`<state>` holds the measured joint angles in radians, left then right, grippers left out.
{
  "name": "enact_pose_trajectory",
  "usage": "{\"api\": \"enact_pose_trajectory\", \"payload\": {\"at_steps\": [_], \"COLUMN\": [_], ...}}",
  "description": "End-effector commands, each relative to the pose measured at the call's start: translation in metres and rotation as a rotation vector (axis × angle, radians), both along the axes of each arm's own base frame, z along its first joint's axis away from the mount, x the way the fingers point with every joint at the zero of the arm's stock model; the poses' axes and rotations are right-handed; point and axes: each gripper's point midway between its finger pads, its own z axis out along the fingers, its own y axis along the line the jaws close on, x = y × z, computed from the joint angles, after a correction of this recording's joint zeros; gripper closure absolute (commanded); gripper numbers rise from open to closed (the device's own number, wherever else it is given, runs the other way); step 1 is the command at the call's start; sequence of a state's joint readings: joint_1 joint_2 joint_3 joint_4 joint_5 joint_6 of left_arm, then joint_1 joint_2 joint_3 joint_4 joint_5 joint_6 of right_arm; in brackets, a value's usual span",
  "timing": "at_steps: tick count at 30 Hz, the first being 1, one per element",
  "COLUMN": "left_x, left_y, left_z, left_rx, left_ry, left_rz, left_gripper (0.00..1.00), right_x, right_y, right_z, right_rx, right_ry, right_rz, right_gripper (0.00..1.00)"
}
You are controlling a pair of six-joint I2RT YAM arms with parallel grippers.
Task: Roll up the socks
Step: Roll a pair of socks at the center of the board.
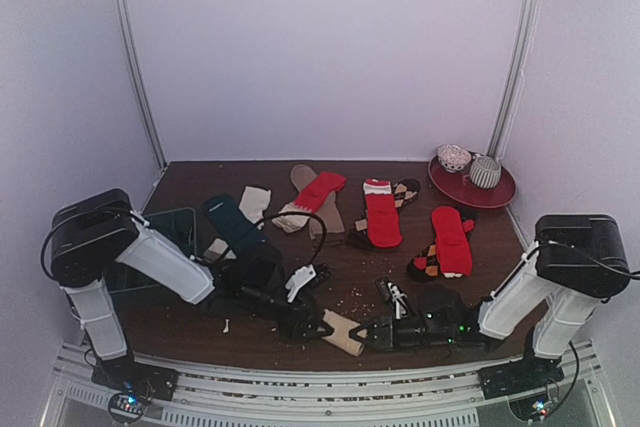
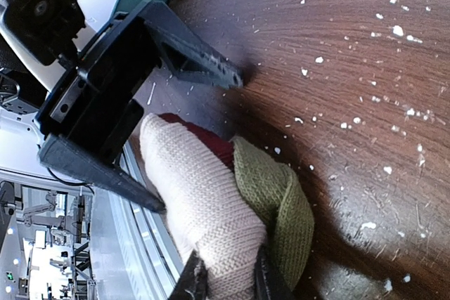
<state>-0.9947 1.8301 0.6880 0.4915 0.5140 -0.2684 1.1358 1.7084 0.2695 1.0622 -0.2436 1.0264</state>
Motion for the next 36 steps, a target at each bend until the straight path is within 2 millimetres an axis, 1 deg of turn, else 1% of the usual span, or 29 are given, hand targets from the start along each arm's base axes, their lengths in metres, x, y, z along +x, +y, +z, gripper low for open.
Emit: {"api": "enact_pose_trajectory", "payload": {"at_steps": [1,2,4,8,12,13,15,18,19,20,22,23,25,27,30,32,36], "left_x": [0.002,0.001,-0.001,-0.007,-0.012,-0.013,-0.016,-0.022,-0.025,-0.026,-0.03,-0.031,-0.032,-0.033,-0.035,-0.039,-0.047], "left_y": [0.011,0.009,0.006,-0.005,-0.011,-0.012,-0.014,-0.01,-0.007,-0.005,-0.001,0.001,0.006,0.014,0.029,0.039,0.056], "left_z": [0.006,0.012,0.021,0.033,0.036,0.035,0.028,0.016,0.01,0.006,0.0,-0.004,-0.012,-0.025,-0.046,-0.06,-0.079], "left_rx": [-0.021,-0.052,-0.115,-0.213,-0.264,-0.269,-0.255,-0.23,-0.219,-0.212,-0.199,-0.184,-0.148,-0.087,0.009,0.065,0.133], "left_ry": [-0.106,-0.126,-0.153,-0.162,-0.145,-0.135,-0.107,-0.062,-0.043,-0.03,-0.002,0.013,0.046,0.09,0.151,0.192,0.254], "left_rz": [-0.016,-0.027,-0.051,-0.105,-0.139,-0.151,-0.168,-0.179,-0.179,-0.176,-0.175,-0.168,-0.146,-0.113,-0.048,-0.018,0.021], "left_gripper": [0.06,0.02,0.02,0.02,0.02,0.07,0.21,0.43,0.55,0.64,0.89,1.0,1.0,1.0,1.0,1.0,1.0], "right_x": [-0.026,-0.026,-0.026,-0.026,-0.025,-0.025,-0.025,-0.025,-0.024,-0.023,-0.023,-0.023,-0.022,-0.019,-0.01,0.002,0.025], "right_y": [-0.045,-0.046,-0.046,-0.044,-0.044,-0.044,-0.044,-0.044,-0.044,-0.044,-0.043,-0.042,-0.04,-0.038,-0.037,-0.038,-0.033], "right_z": [-0.069,-0.071,-0.075,-0.077,-0.079,-0.079,-0.079,-0.077,-0.077,-0.077,-0.077,-0.077,-0.076,-0.074,-0.066,-0.055,-0.023], "right_rx": [-0.312,-0.324,-0.35,-0.375,-0.398,-0.4,-0.399,-0.401,-0.405,-0.407,-0.418,-0.424,-0.434,-0.458,-0.525,-0.573,-0.623], "right_ry": [0.125,0.124,0.124,0.117,0.109,0.11,0.109,0.104,0.102,0.097,0.092,0.087,0.073,0.044,-0.045,-0.146,-0.346], "right_rz": [0.027,0.031,0.04,0.06,0.074,0.074,0.074,0.077,0.077,0.077,0.086,0.092,0.108,0.132,0.167,0.183,0.209], "right_gripper": [0.95,0.95,0.95,0.95,0.95,0.95,0.95,0.95,0.95,0.95,0.95,0.95,0.94,0.93,0.87,0.8,0.67]}}
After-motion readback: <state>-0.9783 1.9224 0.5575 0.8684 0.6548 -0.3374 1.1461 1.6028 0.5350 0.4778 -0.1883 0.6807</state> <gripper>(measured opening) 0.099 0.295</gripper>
